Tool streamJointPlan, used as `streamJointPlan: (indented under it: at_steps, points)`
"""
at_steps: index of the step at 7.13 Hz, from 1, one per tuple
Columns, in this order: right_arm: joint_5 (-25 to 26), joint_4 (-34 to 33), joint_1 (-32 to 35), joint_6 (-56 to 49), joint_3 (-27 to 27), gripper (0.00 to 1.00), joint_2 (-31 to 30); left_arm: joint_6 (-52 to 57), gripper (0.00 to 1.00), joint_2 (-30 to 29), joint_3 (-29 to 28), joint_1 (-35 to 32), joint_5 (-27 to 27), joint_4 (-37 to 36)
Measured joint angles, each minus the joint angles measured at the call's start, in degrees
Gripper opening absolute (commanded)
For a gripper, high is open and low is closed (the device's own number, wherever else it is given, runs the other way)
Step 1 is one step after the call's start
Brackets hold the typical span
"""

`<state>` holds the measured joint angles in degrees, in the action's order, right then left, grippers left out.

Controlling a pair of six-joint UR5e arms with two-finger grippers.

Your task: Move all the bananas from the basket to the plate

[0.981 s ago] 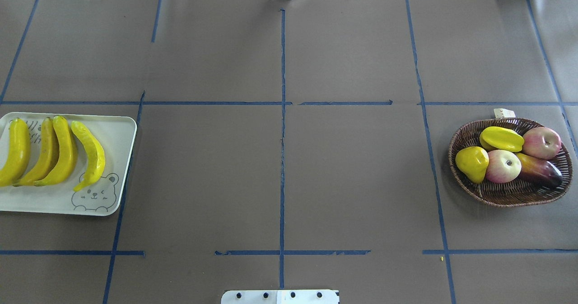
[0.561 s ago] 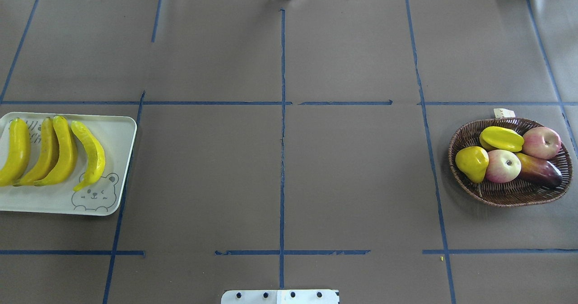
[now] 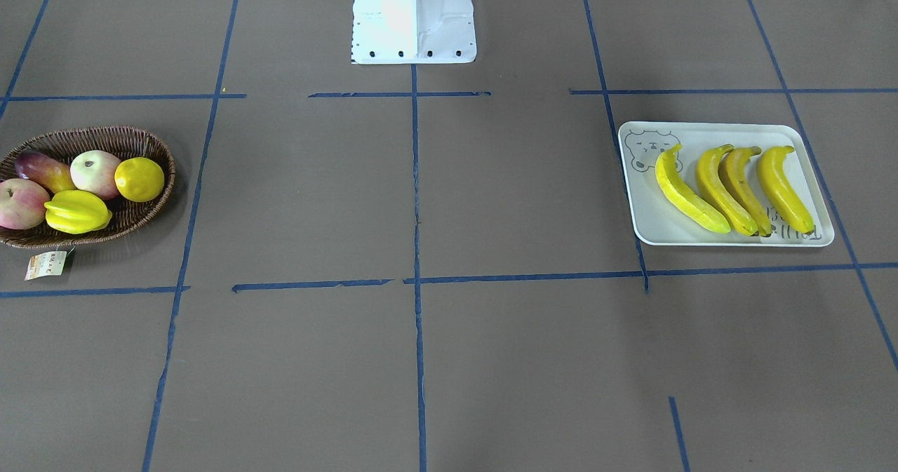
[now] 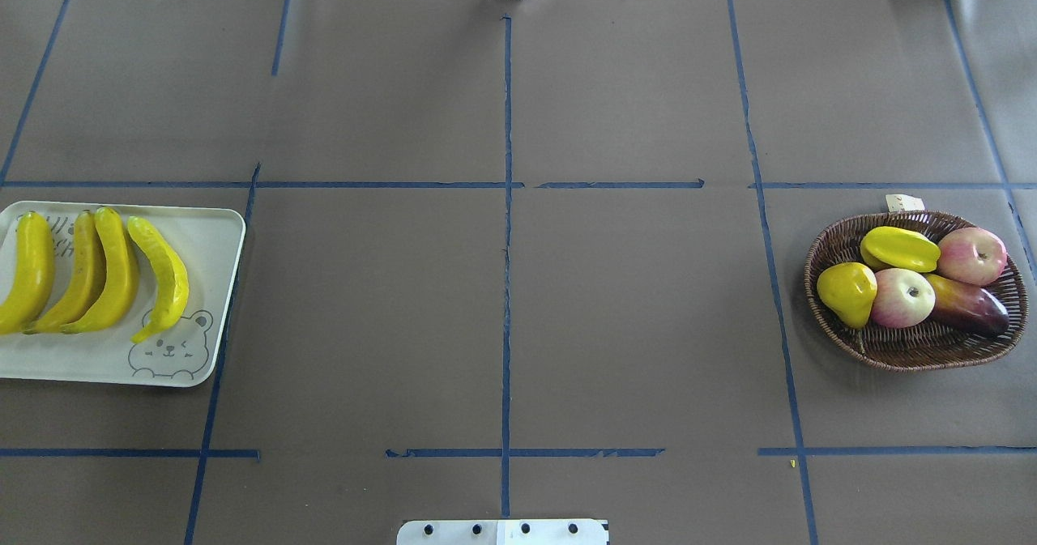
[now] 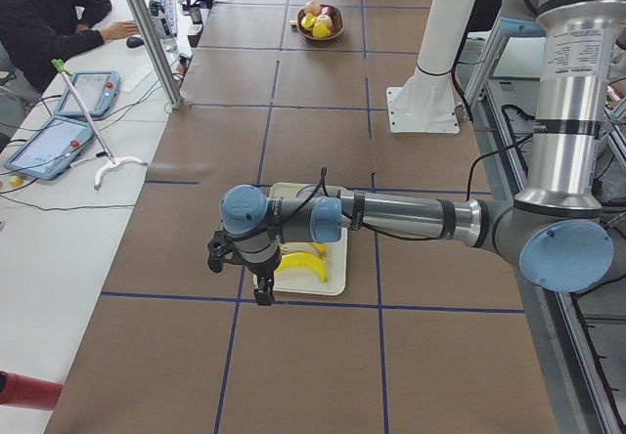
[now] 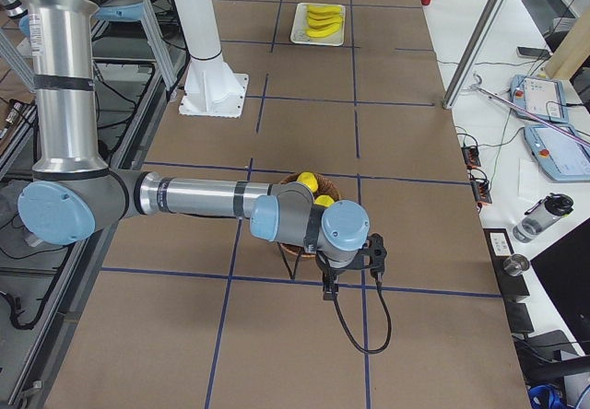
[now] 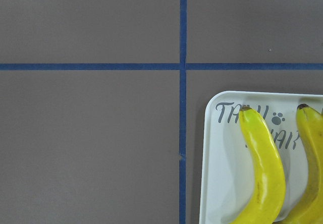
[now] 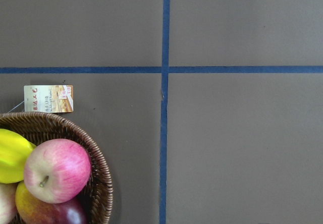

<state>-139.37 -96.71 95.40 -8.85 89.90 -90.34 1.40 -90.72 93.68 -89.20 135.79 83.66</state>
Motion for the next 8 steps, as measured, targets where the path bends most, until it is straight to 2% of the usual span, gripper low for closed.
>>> streamJointPlan:
  at_steps: [3,8]
  points:
    - [1.5,3.0,0.5,0.2,-0.8,1.00,-1.1,-0.1,1.00,0.0,0.2,0.0,0.0,0.0]
    - [1.2,3.3,0.5,0.7,-0.8,1.00,-1.3,-0.1,1.00,0.0,0.2,0.0,-0.1,0.1]
